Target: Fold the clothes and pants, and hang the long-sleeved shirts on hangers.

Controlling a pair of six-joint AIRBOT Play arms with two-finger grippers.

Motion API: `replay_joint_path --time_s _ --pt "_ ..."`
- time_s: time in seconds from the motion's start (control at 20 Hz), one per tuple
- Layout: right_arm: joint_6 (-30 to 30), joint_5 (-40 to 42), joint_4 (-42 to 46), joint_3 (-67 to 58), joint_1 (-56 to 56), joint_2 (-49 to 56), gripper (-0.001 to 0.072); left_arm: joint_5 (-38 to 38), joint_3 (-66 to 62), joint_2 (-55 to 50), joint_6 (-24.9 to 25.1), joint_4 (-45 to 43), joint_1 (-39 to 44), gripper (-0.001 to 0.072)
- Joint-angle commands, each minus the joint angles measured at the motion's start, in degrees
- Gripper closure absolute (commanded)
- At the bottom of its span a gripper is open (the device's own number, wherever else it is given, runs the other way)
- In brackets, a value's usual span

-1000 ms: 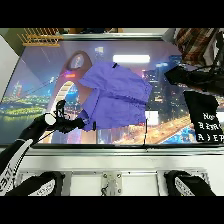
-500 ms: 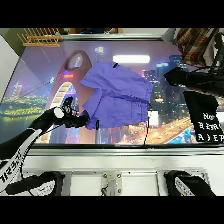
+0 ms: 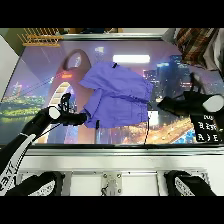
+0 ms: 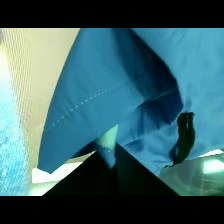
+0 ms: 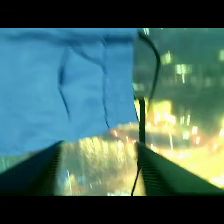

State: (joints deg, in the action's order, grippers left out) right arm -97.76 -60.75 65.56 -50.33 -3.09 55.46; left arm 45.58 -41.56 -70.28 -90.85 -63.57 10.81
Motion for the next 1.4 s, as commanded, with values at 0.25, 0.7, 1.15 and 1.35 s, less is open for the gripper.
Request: replay_joint_path --time_s 0.25,0.7,1.15,1.35 --pt "-7.0 23.8 -19.4 24.7 2.8 5.2 -0.0002 -0.1 0.0 2.0 0.0 0.2 0.0 0.0699" --pt "-5.0 40.9 -25.7 19.9 13.8 14.8 0.0008 0.2 0.0 2.0 0.0 0.2 0.0 0.0699" --pt "1.8 39.4 -25.7 14.7 13.7 20.2 0.0696 1.3 -0.1 2.5 -0.1 0.3 0.0 0.0698" --pt "18.8 29.2 -25.5 3.4 10.7 12.9 0.0697 4.8 -6.8 12.0 0.0 0.3 -1.1 0.0699"
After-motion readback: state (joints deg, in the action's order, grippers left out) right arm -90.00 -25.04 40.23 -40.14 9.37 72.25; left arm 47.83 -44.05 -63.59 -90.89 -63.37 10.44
